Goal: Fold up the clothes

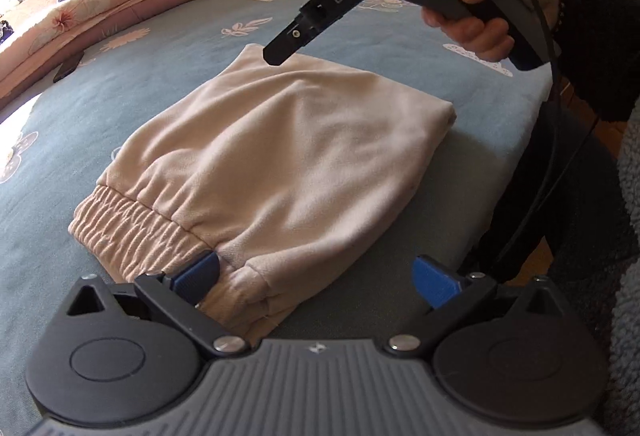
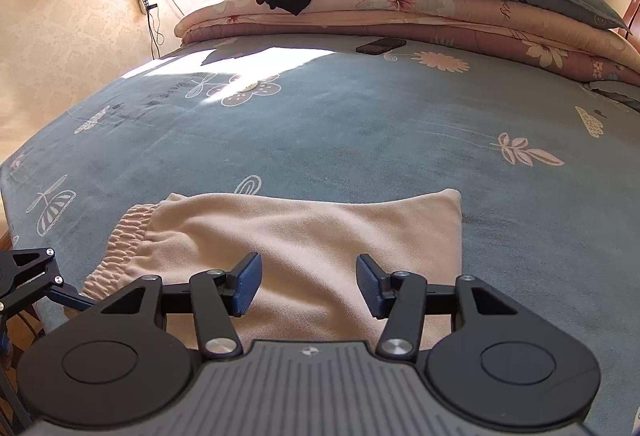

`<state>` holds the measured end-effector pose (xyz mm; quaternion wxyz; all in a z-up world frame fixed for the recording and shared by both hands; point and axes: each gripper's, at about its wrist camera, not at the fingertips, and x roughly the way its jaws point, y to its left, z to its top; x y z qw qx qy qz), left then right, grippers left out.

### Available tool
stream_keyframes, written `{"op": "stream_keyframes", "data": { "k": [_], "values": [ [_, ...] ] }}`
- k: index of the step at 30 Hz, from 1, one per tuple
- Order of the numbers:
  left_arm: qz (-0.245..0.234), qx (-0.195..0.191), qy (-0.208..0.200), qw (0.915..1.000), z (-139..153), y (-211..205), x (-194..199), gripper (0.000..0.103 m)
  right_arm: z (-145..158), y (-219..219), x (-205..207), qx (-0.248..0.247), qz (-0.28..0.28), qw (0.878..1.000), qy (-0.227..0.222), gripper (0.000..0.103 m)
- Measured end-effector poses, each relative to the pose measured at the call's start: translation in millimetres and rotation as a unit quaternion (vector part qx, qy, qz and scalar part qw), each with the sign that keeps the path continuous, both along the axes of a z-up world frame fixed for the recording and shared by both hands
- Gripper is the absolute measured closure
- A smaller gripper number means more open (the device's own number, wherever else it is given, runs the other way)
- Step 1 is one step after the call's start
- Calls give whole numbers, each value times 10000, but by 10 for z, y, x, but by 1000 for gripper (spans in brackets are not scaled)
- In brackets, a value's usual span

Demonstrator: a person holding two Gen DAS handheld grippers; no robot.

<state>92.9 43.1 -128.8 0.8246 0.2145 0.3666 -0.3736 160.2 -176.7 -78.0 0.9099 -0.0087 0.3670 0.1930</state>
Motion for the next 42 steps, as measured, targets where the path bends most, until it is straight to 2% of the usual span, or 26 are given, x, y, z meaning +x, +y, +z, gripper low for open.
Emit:
{"op": "stream_keyframes", "data": {
  "k": [4, 6, 7, 10, 13, 16, 20, 25, 28, 31, 33, 35, 38, 42],
  "values": [
    [53, -155, 107, 9998, 16, 54, 25, 1, 54, -123, 241, 57, -173, 9998, 6, 49],
    [60, -246, 157, 9996, 22, 91, 35, 1, 76, -186, 434, -16, -269, 9996, 24, 68],
    [56, -264, 157, 9995, 21, 97, 36, 1, 59, -222, 544, -117, -368, 9992, 61, 71],
    [34, -338, 149, 9993, 14, 119, 35, 1, -50, -328, 855, -335, -619, 9972, 246, 75],
    [40, -518, 204, 9984, 14, 175, 54, 1, -296, -340, 1096, -501, -559, 9957, 550, 75],
    [85, -815, 329, 9961, 20, 256, 96, 1, -555, -298, 1267, -590, -520, 9935, 826, 74],
    [108, -1043, 422, 9936, 26, 317, 125, 1, -581, -261, 1317, -497, -429, 9959, 616, 71],
    [96, -1038, 366, 9939, 21, 307, 97, 1, -385, -416, 1312, -70, -671, 9968, 436, 70],
    [168, -1024, 360, 9939, 24, 279, 101, 1, -361, -521, 1300, 188, -813, 9953, 499, 69],
    [267, -1002, 373, 9939, 41, 255, 106, 1, -553, -465, 1398, 60, -850, 9926, 866, 69],
    [387, -1005, 394, 9934, 73, 239, 106, 1, -564, -411, 1388, -33, -806, 9934, 810, 64],
    [565, -1047, 420, 9920, 153, 228, 103, 1, -440, -406, 1318, -103, -833, 9934, 777, 61],
    [846, -1126, 193, 9898, 340, 244, 92, 1, -128, -522, 1012, 17, -906, 9947, 495, 47],
    [1157, -917, -154, 9889, 453, 132, 135, 1, 224, -735, 462, 294, -1036, 9939, 231, 36]
  ]
}}
